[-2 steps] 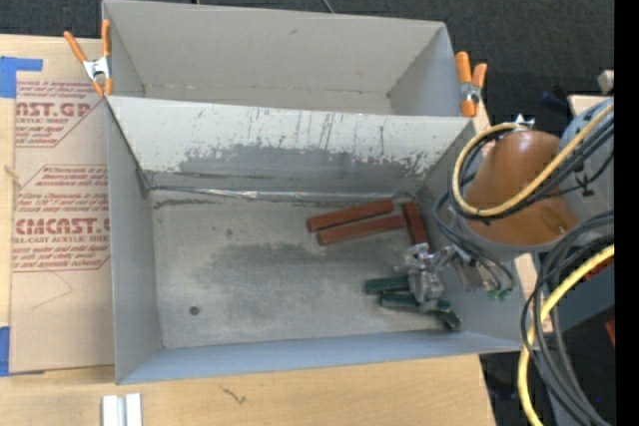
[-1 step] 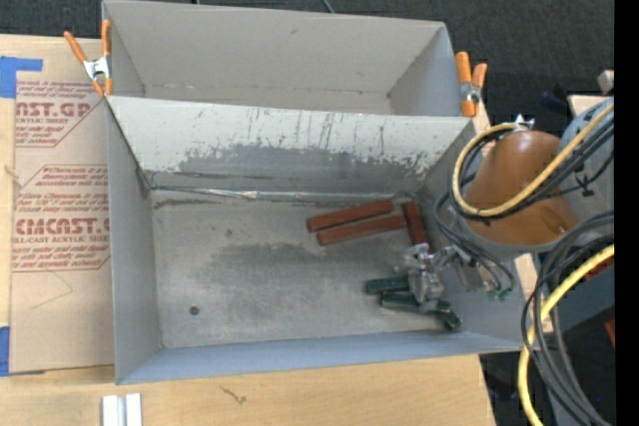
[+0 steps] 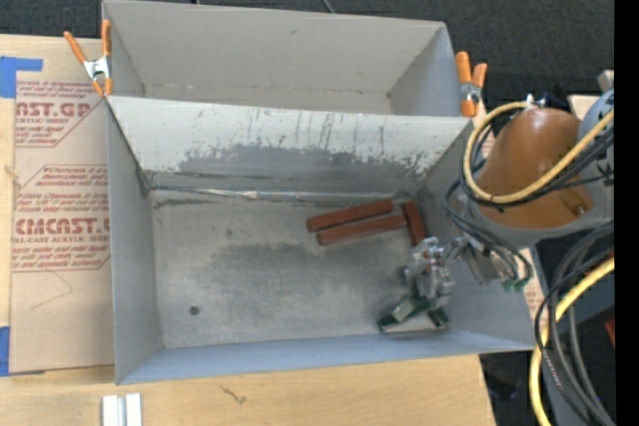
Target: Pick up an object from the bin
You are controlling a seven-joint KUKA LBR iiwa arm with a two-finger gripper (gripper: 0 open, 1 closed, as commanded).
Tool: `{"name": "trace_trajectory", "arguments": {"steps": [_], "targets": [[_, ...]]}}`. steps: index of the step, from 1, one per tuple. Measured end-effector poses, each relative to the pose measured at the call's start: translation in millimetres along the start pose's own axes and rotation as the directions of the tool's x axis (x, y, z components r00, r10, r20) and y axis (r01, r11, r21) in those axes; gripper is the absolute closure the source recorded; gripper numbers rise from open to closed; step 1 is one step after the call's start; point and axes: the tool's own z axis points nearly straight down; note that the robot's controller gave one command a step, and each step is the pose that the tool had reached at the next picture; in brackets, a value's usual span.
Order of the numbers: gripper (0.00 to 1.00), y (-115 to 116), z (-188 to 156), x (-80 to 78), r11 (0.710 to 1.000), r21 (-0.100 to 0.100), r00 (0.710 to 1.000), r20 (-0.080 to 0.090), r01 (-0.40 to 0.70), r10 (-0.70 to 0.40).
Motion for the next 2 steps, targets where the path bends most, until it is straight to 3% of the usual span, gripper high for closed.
{"name": "trace_trajectory", "arguments": {"steps": [1,2], "targets": [[1.00,0,-61,-11.1,1.000,0.001,1.000,0.003,-0.025,0.025],[0.00,61,-103,-12.2,0.995,0.002,0.995,0.007,-0.098,0.098]]}}
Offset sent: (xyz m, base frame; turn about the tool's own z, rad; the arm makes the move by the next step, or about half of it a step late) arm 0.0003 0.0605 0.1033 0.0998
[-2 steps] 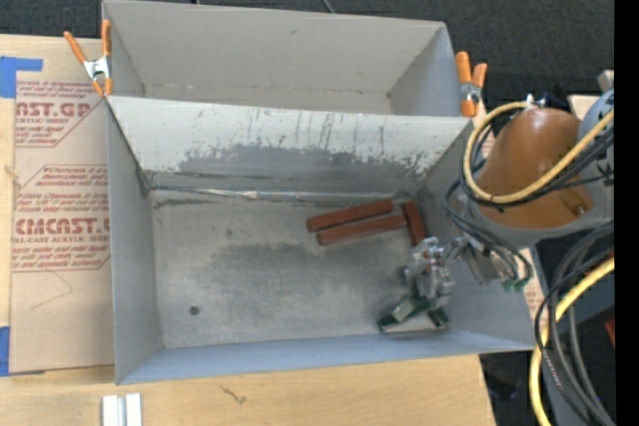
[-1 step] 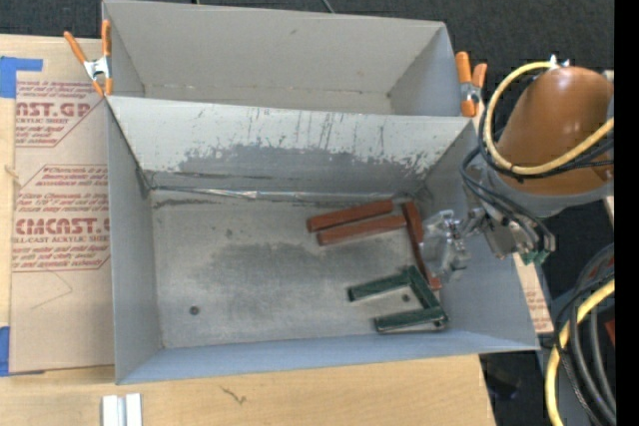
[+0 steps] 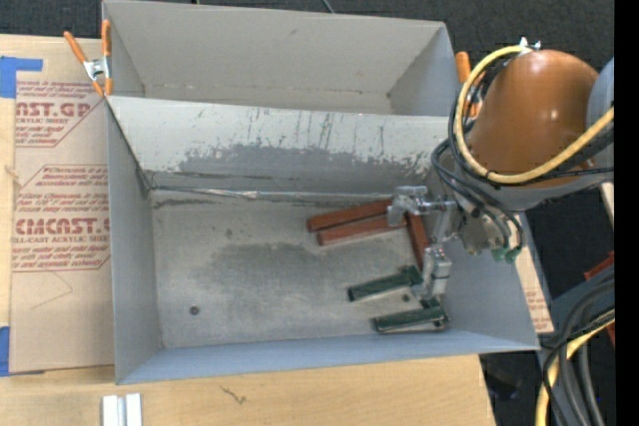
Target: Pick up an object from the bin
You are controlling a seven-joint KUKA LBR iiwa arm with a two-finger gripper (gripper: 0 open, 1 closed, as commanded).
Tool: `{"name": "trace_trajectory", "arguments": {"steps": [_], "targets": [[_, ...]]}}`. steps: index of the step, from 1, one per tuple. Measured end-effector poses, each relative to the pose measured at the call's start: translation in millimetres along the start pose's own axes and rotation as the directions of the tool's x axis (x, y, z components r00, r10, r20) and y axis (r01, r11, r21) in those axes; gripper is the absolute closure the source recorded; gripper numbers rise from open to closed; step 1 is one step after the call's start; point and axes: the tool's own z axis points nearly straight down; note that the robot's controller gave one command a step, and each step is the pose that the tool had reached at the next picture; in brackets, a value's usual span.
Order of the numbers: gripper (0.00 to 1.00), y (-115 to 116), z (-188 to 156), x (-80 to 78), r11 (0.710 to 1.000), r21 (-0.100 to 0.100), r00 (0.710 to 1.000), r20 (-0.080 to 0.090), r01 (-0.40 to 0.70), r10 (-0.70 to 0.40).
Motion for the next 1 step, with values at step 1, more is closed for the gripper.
{"name": "trace_trajectory", "arguments": {"steps": [1], "targets": [[0.00,-0.3,0.1,0.1,1.000,0.000,1.000,0.000,-0.001,0.001]]}}
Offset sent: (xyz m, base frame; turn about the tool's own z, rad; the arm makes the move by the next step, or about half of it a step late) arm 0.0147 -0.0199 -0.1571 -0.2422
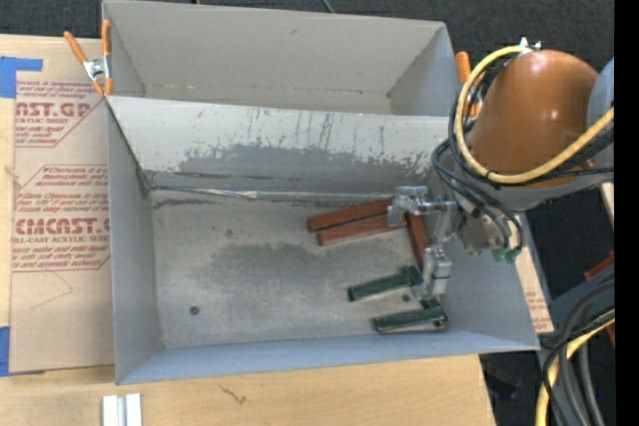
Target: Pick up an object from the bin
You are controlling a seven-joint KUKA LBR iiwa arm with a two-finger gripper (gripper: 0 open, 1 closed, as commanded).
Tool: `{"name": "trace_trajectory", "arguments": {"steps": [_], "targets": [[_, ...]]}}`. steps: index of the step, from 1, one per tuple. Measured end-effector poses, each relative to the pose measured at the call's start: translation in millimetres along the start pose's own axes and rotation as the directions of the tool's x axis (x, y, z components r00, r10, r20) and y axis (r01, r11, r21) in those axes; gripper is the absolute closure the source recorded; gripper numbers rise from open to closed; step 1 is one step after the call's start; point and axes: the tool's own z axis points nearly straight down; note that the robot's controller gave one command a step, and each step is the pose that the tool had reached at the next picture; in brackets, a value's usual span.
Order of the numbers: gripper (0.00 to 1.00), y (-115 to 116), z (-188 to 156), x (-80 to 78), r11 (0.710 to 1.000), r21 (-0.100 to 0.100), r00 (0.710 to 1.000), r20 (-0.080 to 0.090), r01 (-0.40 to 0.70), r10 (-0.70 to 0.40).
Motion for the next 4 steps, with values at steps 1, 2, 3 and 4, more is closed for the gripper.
{"name": "trace_trajectory", "arguments": {"steps": [1,2,3,4], "targets": [[0.00,-7,49,-5.2,0.997,0.002,0.997,0.005,0.078,-0.078],[0.00,-3,111,-6.7,1.000,0.001,1.000,0.003,-0.008,0.008],[0.00,-1,124,-5.6,0.999,0.000,0.999,0.002,-0.052,0.052],[0.00,-11,120,-10.9,0.999,-0.002,0.999,-0.011,-0.037,0.037]]}}
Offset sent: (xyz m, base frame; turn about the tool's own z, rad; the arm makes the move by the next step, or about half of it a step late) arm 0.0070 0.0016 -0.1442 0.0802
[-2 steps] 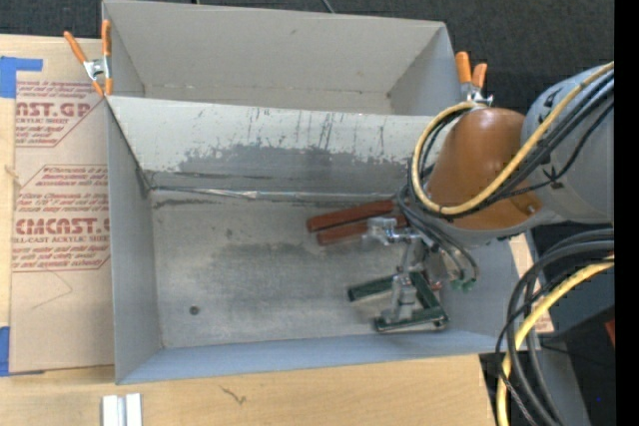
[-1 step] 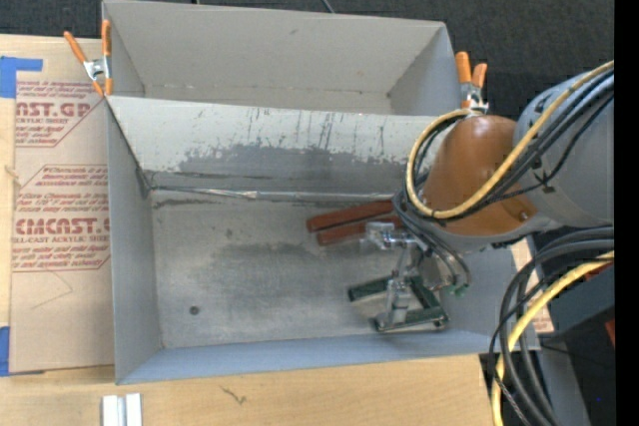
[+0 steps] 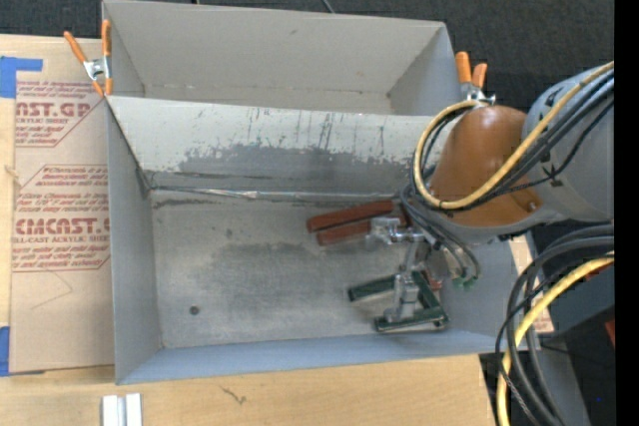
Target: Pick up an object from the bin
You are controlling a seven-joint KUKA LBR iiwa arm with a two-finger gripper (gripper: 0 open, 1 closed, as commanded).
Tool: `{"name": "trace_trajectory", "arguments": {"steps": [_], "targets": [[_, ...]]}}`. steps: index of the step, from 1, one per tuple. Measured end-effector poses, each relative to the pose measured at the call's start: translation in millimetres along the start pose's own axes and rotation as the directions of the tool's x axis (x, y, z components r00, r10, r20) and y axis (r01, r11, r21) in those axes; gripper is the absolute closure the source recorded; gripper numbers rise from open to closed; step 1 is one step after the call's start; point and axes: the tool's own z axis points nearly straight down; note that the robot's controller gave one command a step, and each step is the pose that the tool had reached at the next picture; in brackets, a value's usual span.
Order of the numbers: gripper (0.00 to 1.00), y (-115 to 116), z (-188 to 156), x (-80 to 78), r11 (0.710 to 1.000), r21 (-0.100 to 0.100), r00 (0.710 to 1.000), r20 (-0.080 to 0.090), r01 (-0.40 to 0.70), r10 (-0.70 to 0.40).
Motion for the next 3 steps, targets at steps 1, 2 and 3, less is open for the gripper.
{"name": "trace_trajectory", "arguments": {"steps": [1,2,3], "targets": [[1.00,-2,38,23.6,1.000,0.001,1.000,0.008,0.011,-0.011],[1.00,-2,38,23.6,1.000,0.001,1.000,0.008,0.011,-0.011],[1.00,-12,-139,15.8,1.000,0.004,1.000,0.017,-0.014,0.014]]}}
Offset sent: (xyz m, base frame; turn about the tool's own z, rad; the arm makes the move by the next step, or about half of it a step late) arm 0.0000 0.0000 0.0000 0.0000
